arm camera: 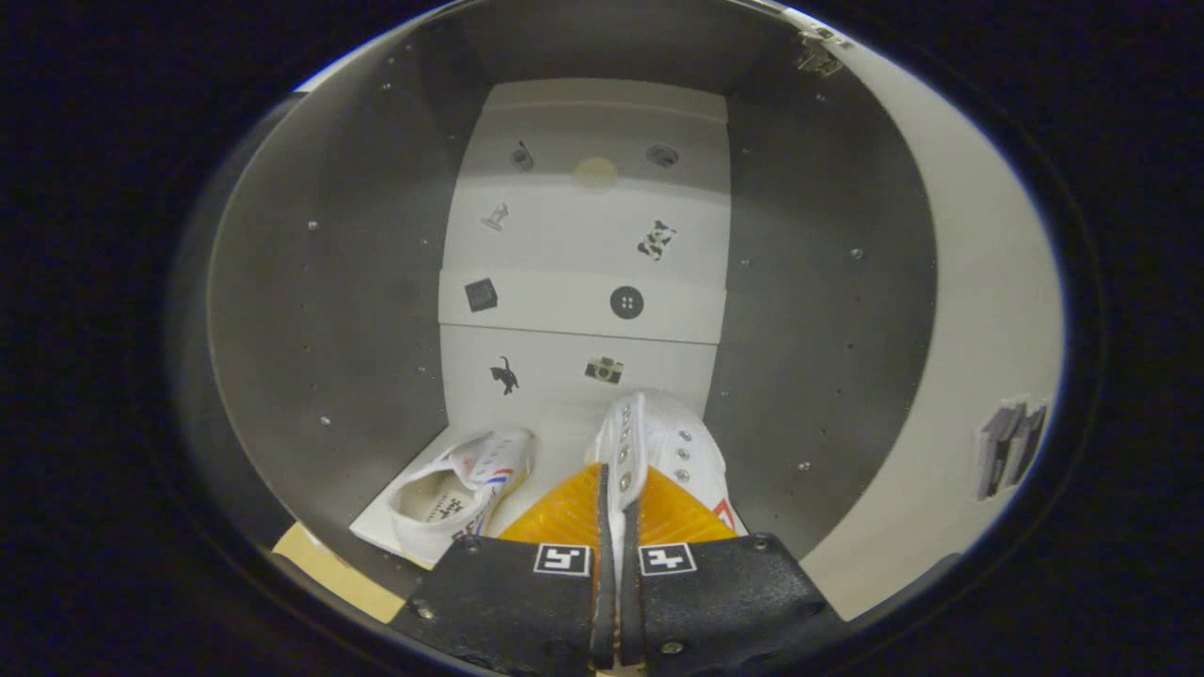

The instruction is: Open the shoe cabinet door, grab the shoes and put them into the shoe cabinet, then close the shoe cabinet door.

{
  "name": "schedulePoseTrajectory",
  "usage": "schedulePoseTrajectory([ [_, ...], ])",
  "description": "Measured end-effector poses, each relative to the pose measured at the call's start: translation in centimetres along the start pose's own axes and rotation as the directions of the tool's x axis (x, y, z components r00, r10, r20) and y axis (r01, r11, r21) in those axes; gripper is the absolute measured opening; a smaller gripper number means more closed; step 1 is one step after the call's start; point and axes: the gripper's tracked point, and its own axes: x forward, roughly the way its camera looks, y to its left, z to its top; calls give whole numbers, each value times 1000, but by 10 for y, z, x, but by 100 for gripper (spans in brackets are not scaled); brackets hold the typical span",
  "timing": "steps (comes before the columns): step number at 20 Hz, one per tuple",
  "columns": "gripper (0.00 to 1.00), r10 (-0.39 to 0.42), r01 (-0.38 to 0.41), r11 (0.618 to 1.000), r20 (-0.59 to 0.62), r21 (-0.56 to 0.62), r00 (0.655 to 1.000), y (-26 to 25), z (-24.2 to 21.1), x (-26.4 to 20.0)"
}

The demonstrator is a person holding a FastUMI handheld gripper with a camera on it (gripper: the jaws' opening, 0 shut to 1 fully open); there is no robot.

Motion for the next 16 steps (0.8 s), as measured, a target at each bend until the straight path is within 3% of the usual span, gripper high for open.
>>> schedulePoseTrajectory([
  [7, 6, 49, -50, 999, -71, -15, 996, 18, -20, 65],
  [13, 7, 17, -17, 1000, -125, 3, 992, 19, -16, 102],
  [16, 18, -6, 5, 1000, -82, -17, 997, 12, -5, 98],
])
